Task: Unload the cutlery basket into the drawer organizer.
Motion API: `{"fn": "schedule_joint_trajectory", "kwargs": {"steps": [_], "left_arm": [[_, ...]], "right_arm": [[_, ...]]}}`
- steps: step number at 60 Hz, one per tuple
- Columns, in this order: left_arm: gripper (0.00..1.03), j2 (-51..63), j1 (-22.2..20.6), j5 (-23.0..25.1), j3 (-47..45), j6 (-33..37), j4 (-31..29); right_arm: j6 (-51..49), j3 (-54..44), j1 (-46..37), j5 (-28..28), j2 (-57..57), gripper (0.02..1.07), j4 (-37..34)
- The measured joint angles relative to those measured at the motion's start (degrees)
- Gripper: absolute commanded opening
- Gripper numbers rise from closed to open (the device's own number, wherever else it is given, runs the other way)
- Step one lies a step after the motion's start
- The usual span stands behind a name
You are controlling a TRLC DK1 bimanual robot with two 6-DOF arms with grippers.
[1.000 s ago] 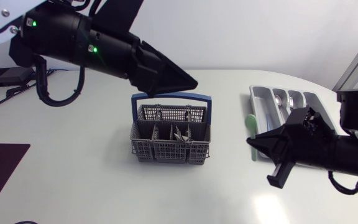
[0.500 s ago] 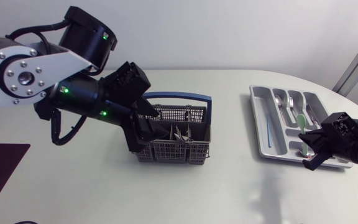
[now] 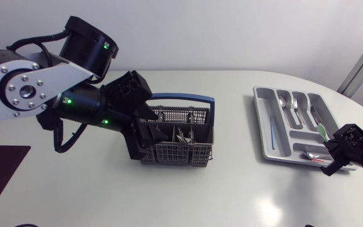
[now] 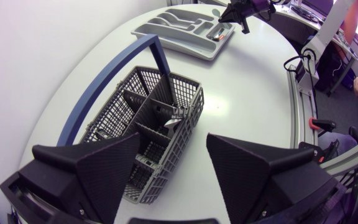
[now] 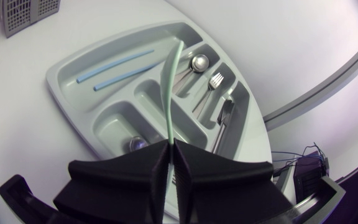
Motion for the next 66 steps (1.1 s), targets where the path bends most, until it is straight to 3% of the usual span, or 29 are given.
{"fn": "schedule_joint_trajectory", "kwargs": {"steps": [20,43,66], "left_arm": [[0.76,0.0,-0.8,-1.5,0.0,0.0,0.0],[0.76,0.0,-0.8,-1.6,-0.3,0.5,0.0],[0.76,0.0,-1.5,-3.7,-2.3,4.7,0.0]], "right_arm": [[-7.8,-0.6,-2.7,3.8,9.6,0.16,10.4],[-12.7,-4.0,-3.5,6.3,10.6,0.69,15.9],[-6.1,-3.8,-3.8,5.0,1.0,0.88,5.8]]}}
